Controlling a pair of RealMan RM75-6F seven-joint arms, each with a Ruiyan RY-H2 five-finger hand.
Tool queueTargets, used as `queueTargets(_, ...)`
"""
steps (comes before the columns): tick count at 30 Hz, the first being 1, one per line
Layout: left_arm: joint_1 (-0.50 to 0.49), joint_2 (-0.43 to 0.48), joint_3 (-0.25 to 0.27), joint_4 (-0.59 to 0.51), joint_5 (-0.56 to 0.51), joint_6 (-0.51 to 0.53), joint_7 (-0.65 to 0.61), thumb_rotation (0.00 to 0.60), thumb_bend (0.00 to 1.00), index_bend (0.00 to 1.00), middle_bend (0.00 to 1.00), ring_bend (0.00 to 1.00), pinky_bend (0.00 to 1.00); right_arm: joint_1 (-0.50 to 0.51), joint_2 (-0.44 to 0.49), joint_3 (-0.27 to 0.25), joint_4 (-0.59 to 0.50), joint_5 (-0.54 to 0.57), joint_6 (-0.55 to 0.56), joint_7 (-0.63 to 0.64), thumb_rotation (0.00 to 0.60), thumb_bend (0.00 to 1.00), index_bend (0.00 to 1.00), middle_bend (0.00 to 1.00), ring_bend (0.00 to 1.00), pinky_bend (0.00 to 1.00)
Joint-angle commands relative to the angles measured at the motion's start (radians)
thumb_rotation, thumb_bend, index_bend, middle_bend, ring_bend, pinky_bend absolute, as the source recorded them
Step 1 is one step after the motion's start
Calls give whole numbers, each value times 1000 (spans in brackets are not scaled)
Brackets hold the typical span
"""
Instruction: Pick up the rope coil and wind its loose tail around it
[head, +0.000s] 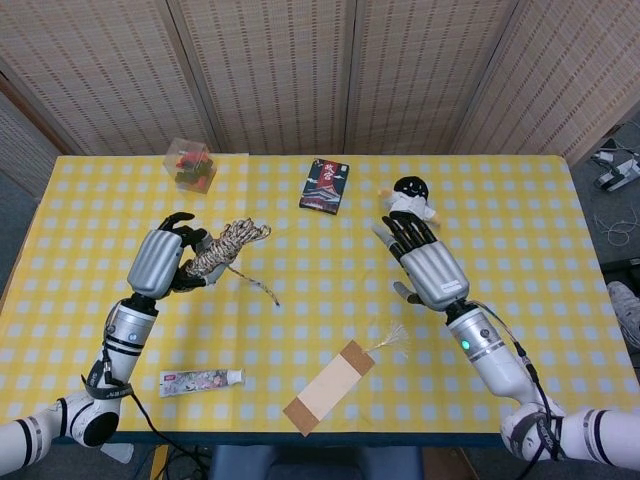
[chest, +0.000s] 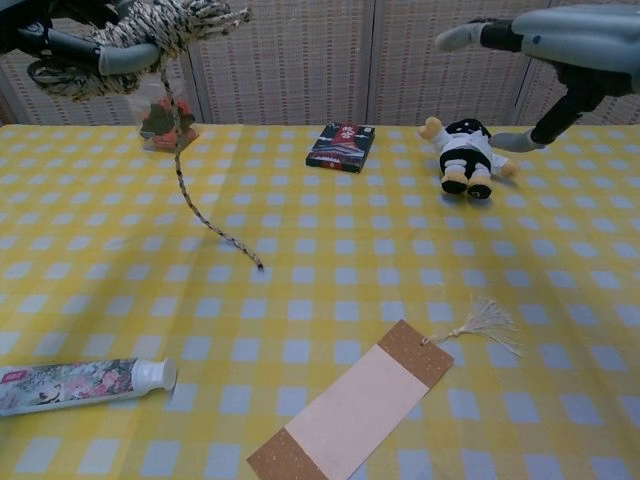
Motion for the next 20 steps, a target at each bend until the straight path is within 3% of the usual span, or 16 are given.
queueTargets(1, 3, 6, 2, 6, -14, -7, 12, 555, 308, 744, 732, 559, 186, -97, 65, -48, -48, -83, 104, 16, 600, 300, 0, 0, 0, 0)
queueTargets(10, 17, 19, 1, 32, -35, -3, 40, 587, 308, 744, 732, 559, 186, -321, 185, -154, -22, -221, 299, 110, 600, 317, 0, 0, 0, 0)
queueTargets(20, 28, 13, 9, 55, -39, -1, 38, 589, 308, 744, 732, 559, 186, -506, 194, -206, 74, -294, 422, 225, 600, 316, 0, 0, 0, 0)
